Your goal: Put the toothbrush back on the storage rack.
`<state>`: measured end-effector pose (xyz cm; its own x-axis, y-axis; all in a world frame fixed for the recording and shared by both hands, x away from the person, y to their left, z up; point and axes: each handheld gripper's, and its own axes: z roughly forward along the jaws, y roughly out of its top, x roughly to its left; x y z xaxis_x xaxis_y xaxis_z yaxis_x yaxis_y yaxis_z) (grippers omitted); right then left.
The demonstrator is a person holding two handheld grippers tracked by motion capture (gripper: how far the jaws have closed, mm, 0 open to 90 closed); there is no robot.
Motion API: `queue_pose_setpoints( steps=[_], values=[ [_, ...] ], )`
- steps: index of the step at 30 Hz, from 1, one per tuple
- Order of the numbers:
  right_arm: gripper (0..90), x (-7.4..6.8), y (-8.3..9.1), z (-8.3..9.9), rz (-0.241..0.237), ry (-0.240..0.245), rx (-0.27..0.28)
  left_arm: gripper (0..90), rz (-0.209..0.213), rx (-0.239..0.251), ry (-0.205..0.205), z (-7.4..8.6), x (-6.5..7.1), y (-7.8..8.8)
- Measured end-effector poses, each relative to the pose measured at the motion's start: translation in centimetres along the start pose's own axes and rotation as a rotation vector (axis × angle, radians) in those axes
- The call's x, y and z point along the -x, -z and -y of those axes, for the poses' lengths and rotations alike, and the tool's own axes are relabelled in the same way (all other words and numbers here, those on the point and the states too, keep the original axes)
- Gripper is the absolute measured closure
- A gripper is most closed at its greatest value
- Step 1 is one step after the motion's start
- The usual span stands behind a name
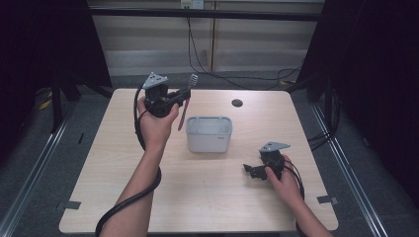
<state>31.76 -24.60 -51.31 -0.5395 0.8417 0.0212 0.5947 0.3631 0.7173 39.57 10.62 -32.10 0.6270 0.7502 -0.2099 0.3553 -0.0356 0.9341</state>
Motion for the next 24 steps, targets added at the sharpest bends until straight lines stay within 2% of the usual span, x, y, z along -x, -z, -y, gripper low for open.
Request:
queue_pose_setpoints(
  steps=[9,24],
  values=[
    [11.3,0.0,0.0,0.0,0.000,0.001,0.000,83.0,0.002,0.017,0.000,-0.4,0.2,-0.5],
    [11.4,0.0,0.0,0.0,0.000,0.001,0.000,83.0,-0.002,0.014,0.005,-0.3,0.3,-1.3]
  ],
)
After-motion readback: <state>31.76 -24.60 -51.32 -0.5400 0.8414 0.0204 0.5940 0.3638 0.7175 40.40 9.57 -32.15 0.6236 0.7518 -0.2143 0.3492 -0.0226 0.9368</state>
